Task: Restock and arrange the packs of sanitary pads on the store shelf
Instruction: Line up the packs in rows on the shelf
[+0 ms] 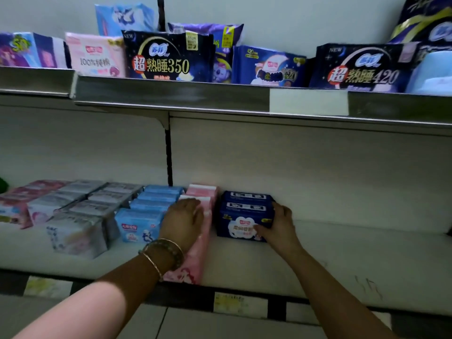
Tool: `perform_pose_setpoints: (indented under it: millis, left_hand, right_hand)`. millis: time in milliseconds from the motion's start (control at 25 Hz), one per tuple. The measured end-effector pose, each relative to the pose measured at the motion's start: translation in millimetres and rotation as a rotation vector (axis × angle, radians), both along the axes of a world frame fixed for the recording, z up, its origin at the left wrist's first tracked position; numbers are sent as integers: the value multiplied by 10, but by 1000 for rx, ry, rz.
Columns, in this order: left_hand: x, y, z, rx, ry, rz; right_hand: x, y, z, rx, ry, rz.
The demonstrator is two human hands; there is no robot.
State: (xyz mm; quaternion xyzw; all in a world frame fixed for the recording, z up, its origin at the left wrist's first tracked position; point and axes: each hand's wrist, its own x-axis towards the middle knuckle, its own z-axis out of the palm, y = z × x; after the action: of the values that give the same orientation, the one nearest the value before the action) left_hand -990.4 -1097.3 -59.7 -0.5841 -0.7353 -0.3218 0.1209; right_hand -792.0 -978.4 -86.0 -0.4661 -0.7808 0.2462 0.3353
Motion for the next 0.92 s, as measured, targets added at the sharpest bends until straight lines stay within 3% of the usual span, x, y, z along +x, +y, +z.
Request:
perform_pose_setpoints:
  millis: [80, 240, 400, 640, 920]
  left_hand:
    - [32, -118, 13, 216, 55, -89]
    - [298, -516, 170, 357, -83, -202]
    - [474, -1095, -4, 353, -148, -338]
    - [423, -1842, -595, 225, -134, -379]
    - [405, -2360, -1027, 119, -188, -356]
  right_hand:
    - [105, -253, 118, 77, 23, -30]
    - [316, -896, 309, 126, 125, -103]
    - [254, -1645, 385, 34, 240, -104]
    - [162, -2555, 118, -54, 30, -94]
    - [241, -2931, 2, 12, -14, -69]
